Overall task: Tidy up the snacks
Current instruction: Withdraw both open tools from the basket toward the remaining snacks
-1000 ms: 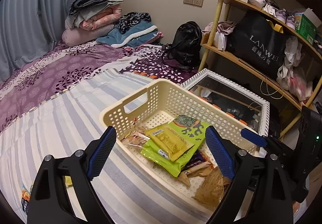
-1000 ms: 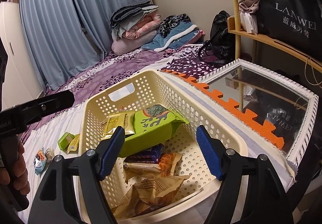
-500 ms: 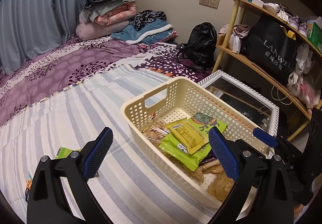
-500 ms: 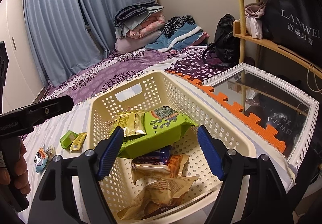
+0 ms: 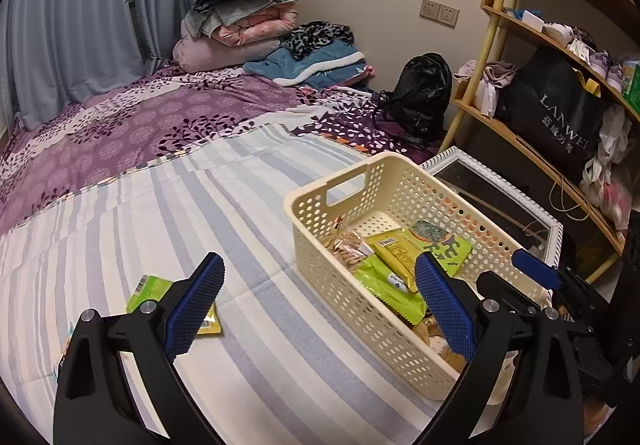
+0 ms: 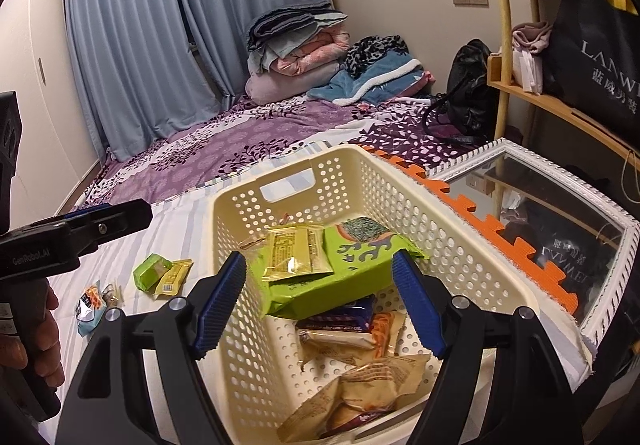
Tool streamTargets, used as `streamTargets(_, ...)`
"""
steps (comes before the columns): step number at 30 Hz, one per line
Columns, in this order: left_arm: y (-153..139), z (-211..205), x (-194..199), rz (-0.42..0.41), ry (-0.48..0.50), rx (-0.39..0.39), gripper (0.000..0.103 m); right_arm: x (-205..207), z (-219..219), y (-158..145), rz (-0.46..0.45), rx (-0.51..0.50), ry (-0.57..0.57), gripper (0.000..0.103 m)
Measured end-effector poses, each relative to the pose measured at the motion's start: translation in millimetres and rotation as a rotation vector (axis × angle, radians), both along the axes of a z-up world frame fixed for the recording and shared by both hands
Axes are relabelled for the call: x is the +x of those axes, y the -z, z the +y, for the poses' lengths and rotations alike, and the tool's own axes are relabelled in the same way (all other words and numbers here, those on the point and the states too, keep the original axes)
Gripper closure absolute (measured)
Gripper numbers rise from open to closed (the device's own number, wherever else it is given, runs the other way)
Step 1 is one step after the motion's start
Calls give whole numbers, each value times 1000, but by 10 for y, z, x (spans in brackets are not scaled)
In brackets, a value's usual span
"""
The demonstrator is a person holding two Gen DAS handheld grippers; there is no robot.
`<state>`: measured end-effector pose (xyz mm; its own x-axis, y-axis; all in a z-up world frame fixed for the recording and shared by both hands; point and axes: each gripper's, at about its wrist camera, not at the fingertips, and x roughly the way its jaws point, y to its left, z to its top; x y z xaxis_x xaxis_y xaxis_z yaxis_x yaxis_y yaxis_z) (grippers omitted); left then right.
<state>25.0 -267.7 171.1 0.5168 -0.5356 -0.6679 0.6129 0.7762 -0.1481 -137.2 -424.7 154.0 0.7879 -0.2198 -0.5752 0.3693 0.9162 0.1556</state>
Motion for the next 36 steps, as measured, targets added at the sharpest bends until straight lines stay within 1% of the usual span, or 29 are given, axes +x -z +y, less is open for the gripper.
streamTargets(3,18,107,19,3,-19,-2,6,24,53,-24,-6,1,-15,28)
streamTargets(6,44,219,28,9,-38,-1,6,63,132,-32,-11,2,-36,23)
streamTargets(17,217,823,154,45,-154,16,6,265,615,-22,2,-9,-170,23)
streamTargets(28,616,1717,362,111,-316,85,6,419,1098,63,48,-28,-290,23)
streamTargets(32,788,1940,429,125,-348,133,6,488,1209,125,77,-25,-313,23)
streamTargets(36,934,2133,489,148,-363,141,6,550,1350,194,105,-22,-340,23)
